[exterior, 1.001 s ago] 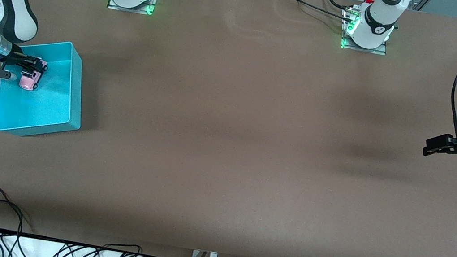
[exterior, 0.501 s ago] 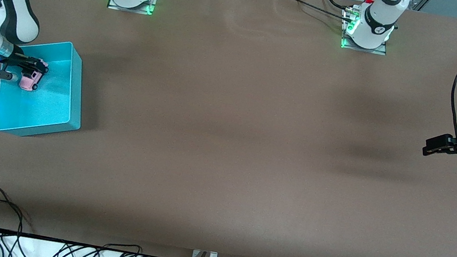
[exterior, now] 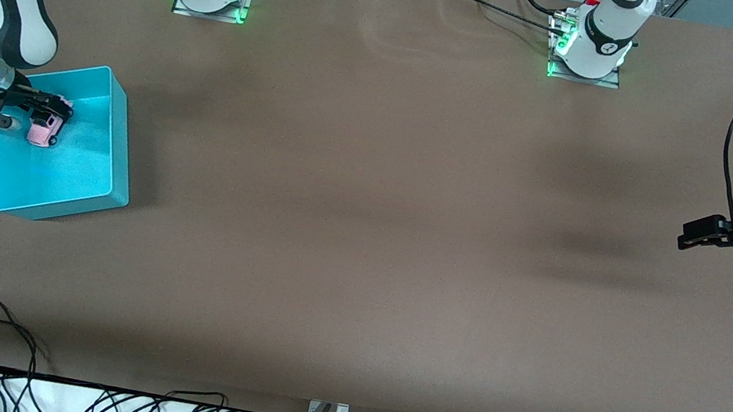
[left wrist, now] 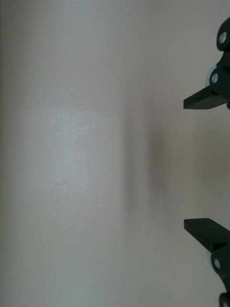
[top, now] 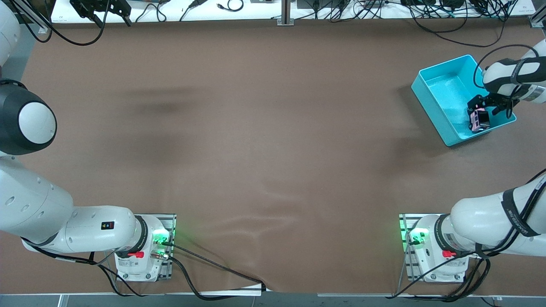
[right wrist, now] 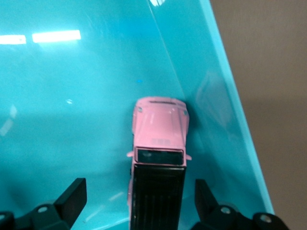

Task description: Wind and store pink jeep toy

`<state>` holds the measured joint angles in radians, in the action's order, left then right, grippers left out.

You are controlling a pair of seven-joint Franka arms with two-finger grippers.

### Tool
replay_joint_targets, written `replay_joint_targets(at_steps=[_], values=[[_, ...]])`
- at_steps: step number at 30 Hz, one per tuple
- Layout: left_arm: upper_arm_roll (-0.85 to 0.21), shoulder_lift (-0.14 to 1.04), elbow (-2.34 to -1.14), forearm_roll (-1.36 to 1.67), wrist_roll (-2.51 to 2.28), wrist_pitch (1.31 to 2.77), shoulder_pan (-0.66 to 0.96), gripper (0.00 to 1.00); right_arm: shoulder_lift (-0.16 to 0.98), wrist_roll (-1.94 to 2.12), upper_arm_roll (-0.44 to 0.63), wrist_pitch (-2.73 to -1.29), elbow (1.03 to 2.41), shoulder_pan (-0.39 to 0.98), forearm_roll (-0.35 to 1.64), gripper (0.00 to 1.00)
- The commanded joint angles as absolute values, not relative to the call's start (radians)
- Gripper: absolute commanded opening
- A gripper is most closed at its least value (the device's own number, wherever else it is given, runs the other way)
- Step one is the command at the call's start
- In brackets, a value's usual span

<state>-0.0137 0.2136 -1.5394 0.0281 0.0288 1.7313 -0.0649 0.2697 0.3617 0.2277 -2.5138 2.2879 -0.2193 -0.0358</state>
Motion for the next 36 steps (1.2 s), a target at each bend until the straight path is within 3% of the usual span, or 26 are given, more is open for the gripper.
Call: replay_joint_targets(at_steps=[1,16,26,36], values=[[-0.017,0.192,-1.56,0.006,0.018,1.727,-0.061,1.0,0.192,0.341,0.164,-2.468,2.293,-0.229,-0.044,1.0],[-0.017,0.19,-1.56,0.006,0.018,1.727,-0.061,1.0,0.012,0.308,0.101,-2.249,2.258,-0.219,-0.048,1.0],[-0.017,0.19,-1.56,0.006,0.014,1.727,-0.061,1.0,-0.008,0.27,0.061,-1.945,2.06,-0.153,-0.046,1.0],[-0.017,0.192,-1.56,0.008,0.014,1.727,-0.063,1.0,0.005,0.066,-0.024,-1.757,1.879,-0.132,-0.046,1.0]])
